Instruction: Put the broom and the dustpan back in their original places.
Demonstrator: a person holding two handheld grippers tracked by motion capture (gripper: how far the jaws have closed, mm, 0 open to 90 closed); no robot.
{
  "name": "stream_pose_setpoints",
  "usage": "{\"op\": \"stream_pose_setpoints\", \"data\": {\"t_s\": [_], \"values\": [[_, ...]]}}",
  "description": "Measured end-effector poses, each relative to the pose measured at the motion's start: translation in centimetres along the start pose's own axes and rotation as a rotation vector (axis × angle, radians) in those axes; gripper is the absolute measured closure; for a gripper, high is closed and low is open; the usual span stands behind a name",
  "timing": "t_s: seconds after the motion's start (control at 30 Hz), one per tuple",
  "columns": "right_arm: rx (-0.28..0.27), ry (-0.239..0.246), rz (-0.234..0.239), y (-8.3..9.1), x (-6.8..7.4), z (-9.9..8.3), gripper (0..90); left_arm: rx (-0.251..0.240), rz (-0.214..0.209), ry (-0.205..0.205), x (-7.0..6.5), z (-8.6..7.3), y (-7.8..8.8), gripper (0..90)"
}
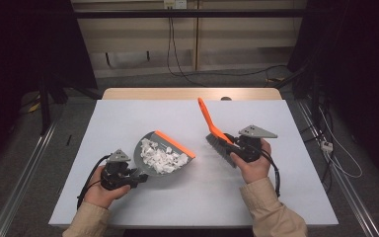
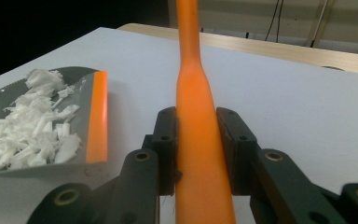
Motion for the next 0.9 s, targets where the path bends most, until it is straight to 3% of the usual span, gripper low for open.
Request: {"op": "stream_pose_setpoints", "data": {"t_s": [0.27,0.33,0.9], "values": [[-0.012,-0.025,-0.05,1.2,-2.4,-0.2,71.4,-0.048,0.067,0.057,1.3,0.1,0.4,62.8],[-0.013,-0.034,-0.068,1.5,-3.1,-0.3,71.4,-0.048,0.066,0.069,1.6,0.1,0.6,62.8],[-0.012,-0.085,-0.195,3.2,-8.2,-1.5,71.4,-0.069,0.181,0.172,4.6,-0.2,1.1,62.8]]}}
Point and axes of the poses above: each handheld gripper's, and its own axes: y roughly backward along the jaws, z roughly out of its top, x roughly to its left, the point moved 6 cm from there along -y, roughly forward along the jaws, and after that the axes turned 12 degrees about -z, right-handed, at the moved point
